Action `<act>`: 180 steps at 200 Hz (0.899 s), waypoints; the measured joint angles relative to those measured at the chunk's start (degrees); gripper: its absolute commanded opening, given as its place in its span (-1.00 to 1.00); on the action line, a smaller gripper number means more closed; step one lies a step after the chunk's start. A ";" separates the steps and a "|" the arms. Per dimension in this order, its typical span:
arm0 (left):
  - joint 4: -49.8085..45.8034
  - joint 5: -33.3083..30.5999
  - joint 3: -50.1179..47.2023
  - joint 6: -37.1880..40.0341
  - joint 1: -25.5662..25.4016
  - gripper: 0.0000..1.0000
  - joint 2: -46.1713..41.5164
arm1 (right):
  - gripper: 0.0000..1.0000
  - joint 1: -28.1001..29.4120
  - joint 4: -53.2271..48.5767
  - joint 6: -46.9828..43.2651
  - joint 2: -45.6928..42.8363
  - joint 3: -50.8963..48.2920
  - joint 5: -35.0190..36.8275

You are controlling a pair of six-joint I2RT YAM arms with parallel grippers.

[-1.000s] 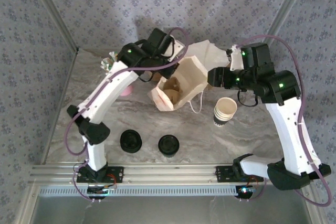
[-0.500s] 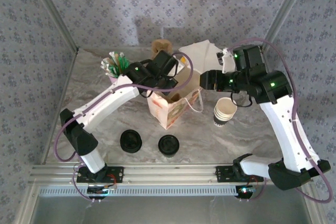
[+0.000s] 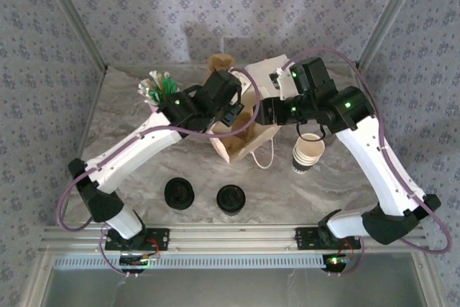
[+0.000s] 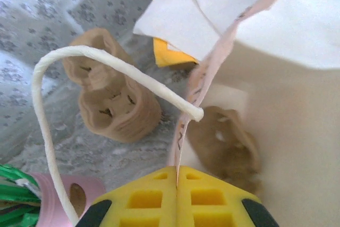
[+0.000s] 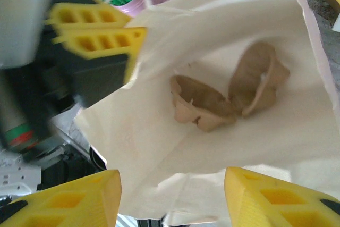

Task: Pack the takeout coffee

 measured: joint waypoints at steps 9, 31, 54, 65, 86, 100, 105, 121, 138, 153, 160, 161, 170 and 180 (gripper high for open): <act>0.48 -1.29 0.00 0.00 -0.50 -1.00 -0.70 | 0.06 0.26 1.51 0.70 0.02 -1.38 0.22; 1.31 -3.61 -0.02 -0.04 -1.51 -1.00 -1.81 | 0.05 1.33 5.03 2.23 -0.07 -5.73 0.63; 2.60 -5.46 -0.63 -0.26 -1.97 -1.00 -1.97 | 0.06 2.60 7.58 3.10 0.39 -9.97 1.57; 3.48 -6.21 -1.77 -0.52 -2.21 -1.00 -2.01 | 0.07 3.06 8.61 3.41 0.94 -11.34 2.21; 3.91 -6.84 -4.20 -1.62 -2.40 -1.00 -2.01 | 0.13 3.41 10.36 4.20 2.49 -12.85 3.89; 4.26 -6.84 -5.05 -2.64 -2.64 -1.00 -2.01 | 0.15 3.41 11.43 4.76 3.65 -13.75 5.46; 4.50 -6.84 -5.20 -3.10 -2.69 -1.00 -2.01 | 0.16 3.41 11.69 5.07 4.11 -13.99 6.05; 4.72 -6.84 -5.29 -4.50 -2.89 -1.00 -2.01 | 0.19 3.45 12.57 5.97 5.42 -14.69 8.26; 4.72 -6.84 -5.68 -6.34 -2.89 -1.00 -2.12 | 0.22 3.61 13.57 7.43 6.45 -15.02 10.27; 4.74 -6.84 -5.90 -7.93 -2.97 -1.00 -2.12 | 0.24 3.74 14.88 8.96 7.08 -15.30 11.50; 4.76 -6.84 -6.05 -8.79 -2.97 -1.00 -2.12 | 0.26 3.78 15.54 10.05 7.19 -15.58 11.65; 4.76 -6.84 -6.08 -8.87 -2.97 -1.00 -2.14 | 0.26 3.78 15.63 10.27 7.23 -15.63 11.69; 5.09 -6.84 -6.64 -9.90 -2.97 -1.00 -2.34 | 0.26 3.82 16.31 11.85 7.32 -15.82 11.85; 5.53 -6.97 -7.67 -11.08 -2.99 -1.00 -2.71 | 0.26 3.93 17.05 13.84 7.37 -16.04 12.13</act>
